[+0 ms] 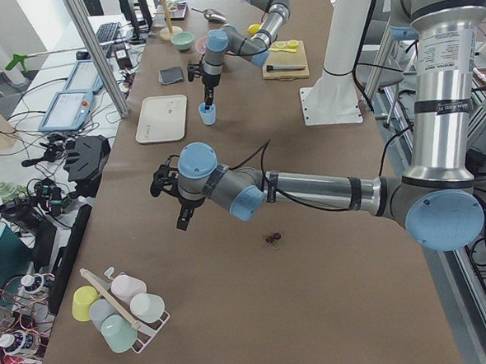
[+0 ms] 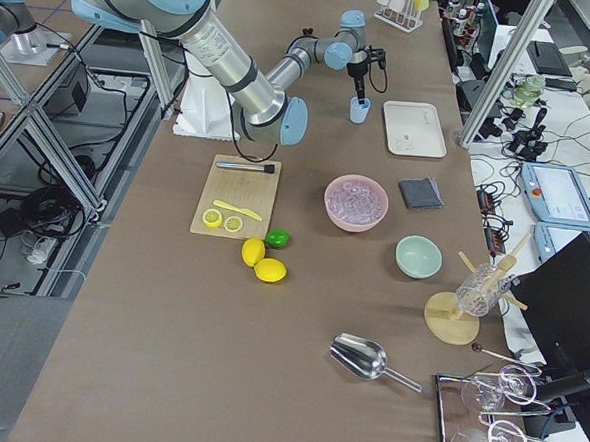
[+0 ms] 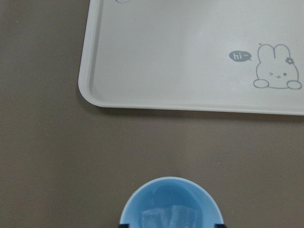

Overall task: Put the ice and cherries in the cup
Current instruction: 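Open the right gripper to drop the ice cube into the cup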

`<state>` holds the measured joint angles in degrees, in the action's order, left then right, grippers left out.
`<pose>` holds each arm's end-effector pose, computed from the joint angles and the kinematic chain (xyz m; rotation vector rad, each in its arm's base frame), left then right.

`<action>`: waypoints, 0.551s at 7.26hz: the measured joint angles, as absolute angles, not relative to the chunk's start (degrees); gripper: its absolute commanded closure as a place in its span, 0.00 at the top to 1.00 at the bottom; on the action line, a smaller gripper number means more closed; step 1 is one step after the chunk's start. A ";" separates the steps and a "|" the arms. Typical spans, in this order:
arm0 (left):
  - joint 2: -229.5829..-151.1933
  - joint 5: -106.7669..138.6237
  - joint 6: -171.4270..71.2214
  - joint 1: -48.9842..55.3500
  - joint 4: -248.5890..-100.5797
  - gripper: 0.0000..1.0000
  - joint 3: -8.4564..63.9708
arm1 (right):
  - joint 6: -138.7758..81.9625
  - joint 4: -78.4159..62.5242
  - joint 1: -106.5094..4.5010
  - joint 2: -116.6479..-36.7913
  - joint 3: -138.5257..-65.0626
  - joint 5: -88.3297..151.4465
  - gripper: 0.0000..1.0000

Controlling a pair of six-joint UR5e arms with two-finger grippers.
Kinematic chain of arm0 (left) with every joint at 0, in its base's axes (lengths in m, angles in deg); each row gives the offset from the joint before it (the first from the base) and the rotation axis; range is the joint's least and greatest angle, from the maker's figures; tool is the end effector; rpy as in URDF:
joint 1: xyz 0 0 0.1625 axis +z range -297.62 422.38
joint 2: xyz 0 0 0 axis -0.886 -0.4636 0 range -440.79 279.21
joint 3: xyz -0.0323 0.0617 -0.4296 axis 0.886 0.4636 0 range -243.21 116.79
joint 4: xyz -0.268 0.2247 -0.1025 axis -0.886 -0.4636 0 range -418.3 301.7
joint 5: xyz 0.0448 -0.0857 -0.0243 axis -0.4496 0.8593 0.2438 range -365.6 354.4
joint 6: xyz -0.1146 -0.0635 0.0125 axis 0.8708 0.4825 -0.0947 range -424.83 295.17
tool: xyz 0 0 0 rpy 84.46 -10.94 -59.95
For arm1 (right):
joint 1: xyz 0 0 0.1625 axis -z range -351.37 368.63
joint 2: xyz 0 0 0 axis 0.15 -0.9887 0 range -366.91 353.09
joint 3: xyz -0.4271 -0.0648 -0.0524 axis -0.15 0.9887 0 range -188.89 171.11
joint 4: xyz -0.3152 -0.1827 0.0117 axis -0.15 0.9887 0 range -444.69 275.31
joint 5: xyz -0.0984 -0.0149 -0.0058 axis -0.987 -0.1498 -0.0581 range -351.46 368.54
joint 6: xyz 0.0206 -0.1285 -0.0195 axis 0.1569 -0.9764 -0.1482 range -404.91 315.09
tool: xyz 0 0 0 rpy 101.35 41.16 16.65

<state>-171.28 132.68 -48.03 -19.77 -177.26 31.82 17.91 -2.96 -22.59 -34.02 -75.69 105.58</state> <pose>0.0299 -0.4735 0.5809 0.3769 0.9163 0.1101 -0.6339 -0.5212 0.1575 0.3068 -0.7862 0.0149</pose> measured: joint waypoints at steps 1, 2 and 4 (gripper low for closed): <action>-169.12 133.04 -47.99 -19.57 -177.56 0.98 32.62 | 17.66 -2.84 -22.70 -34.04 -76.04 105.42 0.99; -165.92 133.16 -47.99 -18.98 -178.59 0.97 33.64 | 17.25 -2.31 -23.56 -34.38 -77.53 106.34 0.99; -157.86 133.18 -46.29 -15.24 -186.36 0.97 34.44 | 13.91 2.64 -28.24 -39.28 -87.82 111.87 0.99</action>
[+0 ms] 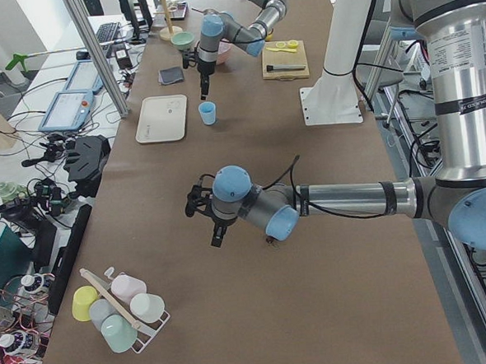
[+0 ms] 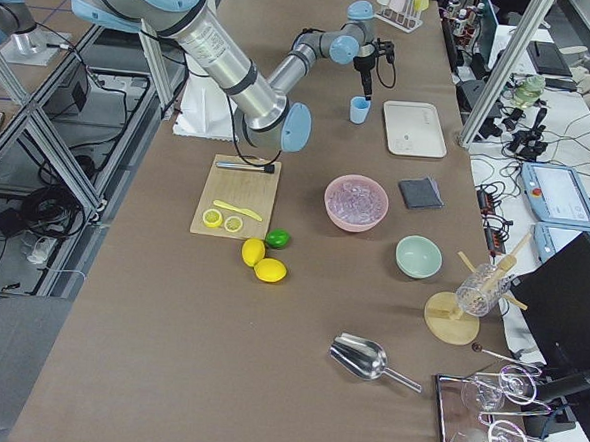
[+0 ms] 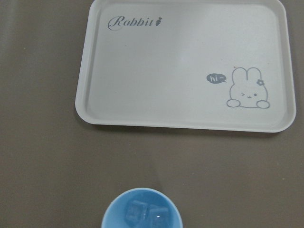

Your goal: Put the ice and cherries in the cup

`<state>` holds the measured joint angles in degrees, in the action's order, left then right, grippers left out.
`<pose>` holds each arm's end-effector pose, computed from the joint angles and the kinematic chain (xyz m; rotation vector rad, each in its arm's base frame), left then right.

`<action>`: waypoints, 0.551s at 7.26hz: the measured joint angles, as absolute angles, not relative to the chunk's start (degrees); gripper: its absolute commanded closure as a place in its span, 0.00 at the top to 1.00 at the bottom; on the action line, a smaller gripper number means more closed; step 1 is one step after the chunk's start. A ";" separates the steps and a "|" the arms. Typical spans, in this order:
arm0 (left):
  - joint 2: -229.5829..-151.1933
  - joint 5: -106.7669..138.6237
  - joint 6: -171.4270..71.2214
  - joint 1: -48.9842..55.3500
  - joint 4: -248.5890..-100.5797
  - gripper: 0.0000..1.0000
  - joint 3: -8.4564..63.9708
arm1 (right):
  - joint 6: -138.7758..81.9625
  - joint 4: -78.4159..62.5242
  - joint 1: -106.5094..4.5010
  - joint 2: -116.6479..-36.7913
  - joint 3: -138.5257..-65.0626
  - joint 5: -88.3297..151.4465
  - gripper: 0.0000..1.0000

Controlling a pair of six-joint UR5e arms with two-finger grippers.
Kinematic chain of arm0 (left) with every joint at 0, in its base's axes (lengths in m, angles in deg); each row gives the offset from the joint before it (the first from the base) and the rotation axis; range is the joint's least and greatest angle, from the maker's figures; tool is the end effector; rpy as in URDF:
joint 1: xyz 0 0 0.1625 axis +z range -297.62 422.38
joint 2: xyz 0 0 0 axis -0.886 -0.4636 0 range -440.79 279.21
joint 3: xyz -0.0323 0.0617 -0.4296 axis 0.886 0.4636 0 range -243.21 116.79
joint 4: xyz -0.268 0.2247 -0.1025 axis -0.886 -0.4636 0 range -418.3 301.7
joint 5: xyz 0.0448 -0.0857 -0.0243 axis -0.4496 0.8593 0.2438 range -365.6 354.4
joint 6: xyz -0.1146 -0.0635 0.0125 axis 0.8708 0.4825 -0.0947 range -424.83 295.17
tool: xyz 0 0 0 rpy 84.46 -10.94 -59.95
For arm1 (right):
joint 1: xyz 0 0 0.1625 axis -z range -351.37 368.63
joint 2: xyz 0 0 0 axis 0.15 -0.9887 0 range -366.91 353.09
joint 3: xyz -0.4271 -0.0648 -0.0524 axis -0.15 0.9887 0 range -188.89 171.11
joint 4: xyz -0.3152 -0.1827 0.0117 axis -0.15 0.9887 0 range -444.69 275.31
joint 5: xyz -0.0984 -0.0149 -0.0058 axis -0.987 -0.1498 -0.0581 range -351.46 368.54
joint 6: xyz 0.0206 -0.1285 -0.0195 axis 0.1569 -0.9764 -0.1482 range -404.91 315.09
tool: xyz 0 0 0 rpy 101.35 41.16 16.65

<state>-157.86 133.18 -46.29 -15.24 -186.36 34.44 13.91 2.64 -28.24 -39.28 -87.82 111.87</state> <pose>0.0461 -0.3699 0.6369 0.2960 0.9391 0.1446 -0.5486 -0.5401 0.1572 0.2976 -0.8307 -0.0072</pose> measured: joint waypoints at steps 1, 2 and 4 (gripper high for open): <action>-154.85 132.68 -42.28 -12.02 -192.08 0.97 34.11 | 9.51 6.70 -32.02 -45.07 -97.06 115.48 0.99; -152.73 130.95 -37.38 -7.37 -197.94 0.97 32.72 | 2.63 10.19 -37.81 -52.21 -106.01 121.10 0.99; -152.08 127.60 -29.41 -0.96 -209.31 0.97 26.54 | -12.84 12.78 -50.17 -66.57 -117.50 131.22 0.99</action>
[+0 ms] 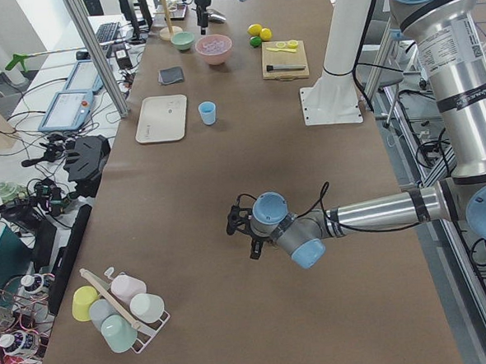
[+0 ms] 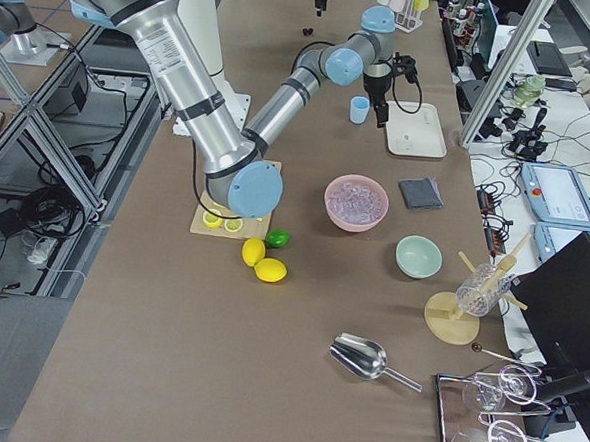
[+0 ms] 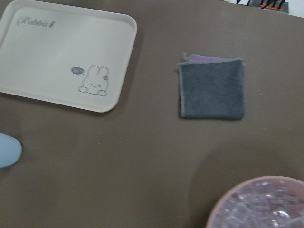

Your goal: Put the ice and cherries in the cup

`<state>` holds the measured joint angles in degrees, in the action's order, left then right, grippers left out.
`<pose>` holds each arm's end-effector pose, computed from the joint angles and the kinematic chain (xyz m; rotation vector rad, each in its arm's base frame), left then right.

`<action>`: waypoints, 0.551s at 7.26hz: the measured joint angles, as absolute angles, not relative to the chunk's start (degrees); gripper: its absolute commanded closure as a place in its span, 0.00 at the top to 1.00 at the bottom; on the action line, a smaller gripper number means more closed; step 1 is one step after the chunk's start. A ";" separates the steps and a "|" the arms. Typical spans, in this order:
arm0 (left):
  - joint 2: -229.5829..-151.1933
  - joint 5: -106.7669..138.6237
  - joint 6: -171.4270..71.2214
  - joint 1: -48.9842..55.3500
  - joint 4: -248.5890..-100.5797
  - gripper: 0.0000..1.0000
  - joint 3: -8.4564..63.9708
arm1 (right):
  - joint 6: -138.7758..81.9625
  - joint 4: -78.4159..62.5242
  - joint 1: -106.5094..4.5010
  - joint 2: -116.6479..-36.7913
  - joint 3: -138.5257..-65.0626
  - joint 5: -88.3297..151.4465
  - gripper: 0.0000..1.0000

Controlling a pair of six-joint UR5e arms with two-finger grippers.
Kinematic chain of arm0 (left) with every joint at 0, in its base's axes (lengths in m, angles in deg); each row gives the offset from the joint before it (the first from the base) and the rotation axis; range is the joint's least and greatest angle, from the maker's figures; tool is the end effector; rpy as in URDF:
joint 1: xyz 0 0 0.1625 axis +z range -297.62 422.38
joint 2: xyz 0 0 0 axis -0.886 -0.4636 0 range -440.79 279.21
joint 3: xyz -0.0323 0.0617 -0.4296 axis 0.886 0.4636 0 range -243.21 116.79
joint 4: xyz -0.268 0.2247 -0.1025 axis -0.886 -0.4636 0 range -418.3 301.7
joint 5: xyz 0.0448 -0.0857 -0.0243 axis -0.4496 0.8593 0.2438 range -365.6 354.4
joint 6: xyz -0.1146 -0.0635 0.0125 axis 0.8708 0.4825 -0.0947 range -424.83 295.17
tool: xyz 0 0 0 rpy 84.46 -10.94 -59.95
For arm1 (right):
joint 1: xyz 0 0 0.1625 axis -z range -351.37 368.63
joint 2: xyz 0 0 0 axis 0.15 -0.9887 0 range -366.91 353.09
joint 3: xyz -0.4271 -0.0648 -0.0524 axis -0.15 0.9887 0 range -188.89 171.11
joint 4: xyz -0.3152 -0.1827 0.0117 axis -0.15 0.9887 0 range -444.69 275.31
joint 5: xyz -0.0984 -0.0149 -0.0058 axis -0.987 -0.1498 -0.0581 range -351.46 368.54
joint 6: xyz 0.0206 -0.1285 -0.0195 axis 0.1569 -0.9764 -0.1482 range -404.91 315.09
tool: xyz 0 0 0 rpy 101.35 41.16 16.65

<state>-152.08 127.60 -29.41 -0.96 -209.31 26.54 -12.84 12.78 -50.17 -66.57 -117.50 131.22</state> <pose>0.1047 -0.3049 0.6894 0.2265 0.9737 0.1365 -0.2528 -0.5375 0.2991 0.3134 -0.8332 -0.1922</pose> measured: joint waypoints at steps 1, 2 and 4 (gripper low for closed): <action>-152.26 126.99 -26.21 1.21 -213.09 0.97 24.58 | -22.02 12.97 -56.25 -72.57 -119.62 135.76 0.99; -152.36 126.47 -23.85 3.29 -215.27 0.97 23.77 | -31.95 12.99 -62.34 -77.89 -120.10 139.33 0.99; -152.74 124.28 -20.36 8.01 -217.26 0.97 23.42 | -47.18 12.86 -70.35 -84.05 -117.84 143.36 0.99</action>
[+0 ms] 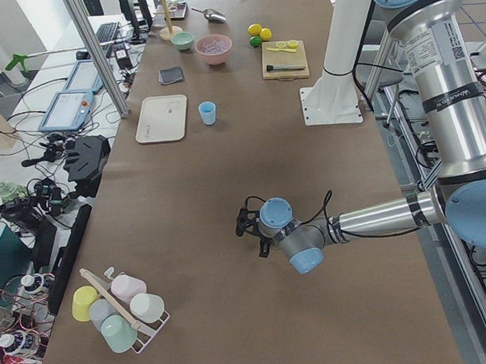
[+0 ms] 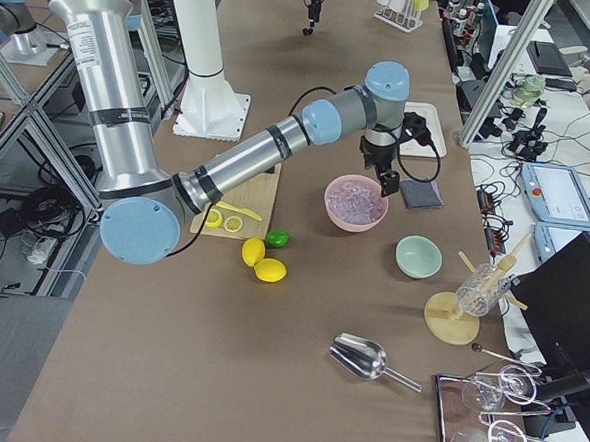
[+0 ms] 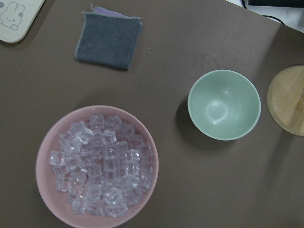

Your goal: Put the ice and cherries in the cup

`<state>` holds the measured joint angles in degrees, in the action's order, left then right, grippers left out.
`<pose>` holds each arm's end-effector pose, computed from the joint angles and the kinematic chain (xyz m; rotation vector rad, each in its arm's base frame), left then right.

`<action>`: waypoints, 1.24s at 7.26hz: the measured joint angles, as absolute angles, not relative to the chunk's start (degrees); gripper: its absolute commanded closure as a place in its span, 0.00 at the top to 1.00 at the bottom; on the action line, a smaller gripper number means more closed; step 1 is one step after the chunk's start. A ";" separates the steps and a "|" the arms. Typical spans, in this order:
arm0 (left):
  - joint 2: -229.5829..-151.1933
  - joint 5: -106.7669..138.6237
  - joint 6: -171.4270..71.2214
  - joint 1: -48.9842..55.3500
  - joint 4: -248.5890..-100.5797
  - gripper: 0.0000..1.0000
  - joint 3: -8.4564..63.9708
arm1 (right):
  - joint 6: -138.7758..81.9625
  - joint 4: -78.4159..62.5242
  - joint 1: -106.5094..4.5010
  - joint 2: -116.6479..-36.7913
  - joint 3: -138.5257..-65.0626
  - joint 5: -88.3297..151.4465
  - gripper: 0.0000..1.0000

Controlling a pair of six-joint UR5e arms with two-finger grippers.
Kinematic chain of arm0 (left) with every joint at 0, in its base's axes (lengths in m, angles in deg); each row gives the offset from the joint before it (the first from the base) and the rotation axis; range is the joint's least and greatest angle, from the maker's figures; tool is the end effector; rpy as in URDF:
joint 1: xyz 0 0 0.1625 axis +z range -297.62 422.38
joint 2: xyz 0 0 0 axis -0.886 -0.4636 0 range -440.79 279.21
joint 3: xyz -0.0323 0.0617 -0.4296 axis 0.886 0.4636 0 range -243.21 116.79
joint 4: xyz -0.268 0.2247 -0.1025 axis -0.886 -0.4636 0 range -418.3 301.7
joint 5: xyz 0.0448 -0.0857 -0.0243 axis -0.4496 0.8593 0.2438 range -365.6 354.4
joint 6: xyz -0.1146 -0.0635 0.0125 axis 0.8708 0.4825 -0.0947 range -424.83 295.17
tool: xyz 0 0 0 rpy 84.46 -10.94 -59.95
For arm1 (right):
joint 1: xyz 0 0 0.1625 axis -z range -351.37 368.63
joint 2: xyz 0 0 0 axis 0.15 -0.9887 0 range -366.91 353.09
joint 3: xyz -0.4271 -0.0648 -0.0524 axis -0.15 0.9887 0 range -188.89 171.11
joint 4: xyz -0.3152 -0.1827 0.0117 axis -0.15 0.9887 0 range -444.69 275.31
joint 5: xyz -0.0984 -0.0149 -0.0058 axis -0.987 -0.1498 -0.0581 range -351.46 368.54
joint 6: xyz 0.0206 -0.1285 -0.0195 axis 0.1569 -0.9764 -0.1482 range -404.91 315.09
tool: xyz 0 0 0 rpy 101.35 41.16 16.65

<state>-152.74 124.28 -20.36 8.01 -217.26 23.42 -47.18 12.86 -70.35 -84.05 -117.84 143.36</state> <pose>0.1482 -0.2908 0.6948 0.1864 1.0103 0.1480 -0.0586 -0.5127 0.4520 0.3434 -0.8031 -0.3826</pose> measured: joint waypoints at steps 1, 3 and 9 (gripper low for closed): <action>-153.17 121.83 -18.81 10.72 -217.70 0.92 23.36 | -50.57 12.81 -71.74 -84.97 -116.65 143.85 0.99; -152.98 118.96 -17.43 13.41 -218.03 0.74 23.57 | -51.96 12.72 -72.42 -85.15 -115.45 143.97 0.99; -151.15 116.57 -17.30 14.10 -217.97 0.01 23.58 | -51.83 12.69 -72.12 -85.30 -114.47 144.01 0.99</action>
